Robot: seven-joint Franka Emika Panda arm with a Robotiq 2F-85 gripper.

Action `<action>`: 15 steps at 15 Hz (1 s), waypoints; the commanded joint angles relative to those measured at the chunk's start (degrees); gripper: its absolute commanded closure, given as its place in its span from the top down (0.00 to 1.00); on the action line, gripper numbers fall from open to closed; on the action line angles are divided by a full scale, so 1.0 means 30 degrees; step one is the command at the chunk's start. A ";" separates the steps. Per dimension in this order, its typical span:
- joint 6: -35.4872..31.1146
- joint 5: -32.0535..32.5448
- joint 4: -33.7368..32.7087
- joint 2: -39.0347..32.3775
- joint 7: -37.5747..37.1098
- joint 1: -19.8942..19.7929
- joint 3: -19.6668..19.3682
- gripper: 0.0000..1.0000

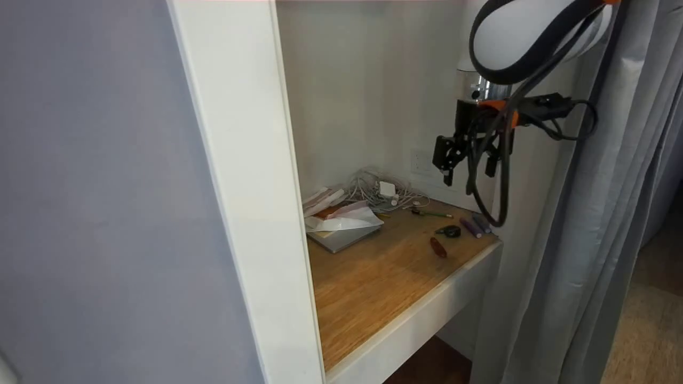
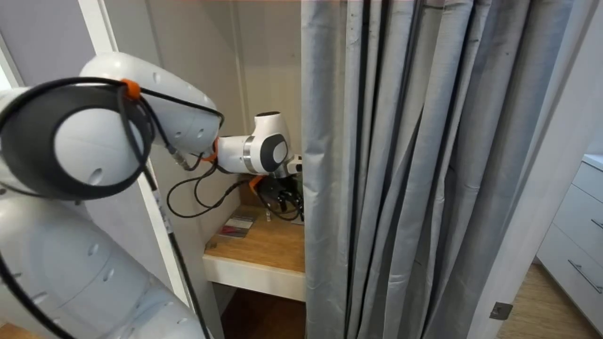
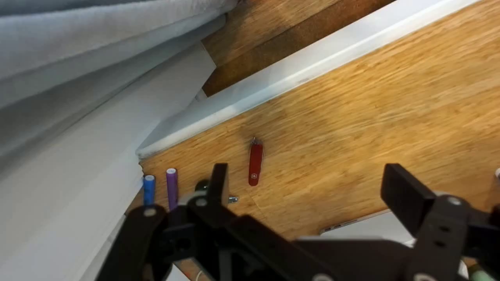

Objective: Move the yellow pencil from the right to the left side of the bench

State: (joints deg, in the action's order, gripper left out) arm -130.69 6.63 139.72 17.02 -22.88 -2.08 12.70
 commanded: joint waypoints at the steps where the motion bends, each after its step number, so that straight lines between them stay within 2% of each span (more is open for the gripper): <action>1: -0.1104 0.1234 -0.3038 -0.4001 0.0722 0.0080 -0.0714 1.00; 5: -0.3633 0.0337 -0.5253 -0.7154 0.2808 0.0716 -0.1683 1.00; 9: -0.6308 0.0502 -0.7330 -1.0357 0.5418 0.0800 -0.2527 1.00; 10: -0.5663 0.0396 -0.5798 -0.8686 0.4428 0.1115 -0.2646 1.00; 12: -0.5859 0.0354 -0.6142 -0.9389 0.4659 0.1143 -0.2915 1.00; 15: -0.5826 0.0381 -0.6130 -0.9170 0.4639 0.1266 -0.2917 1.00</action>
State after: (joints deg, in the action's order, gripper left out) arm -148.27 8.51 121.37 -10.56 -9.58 0.13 5.62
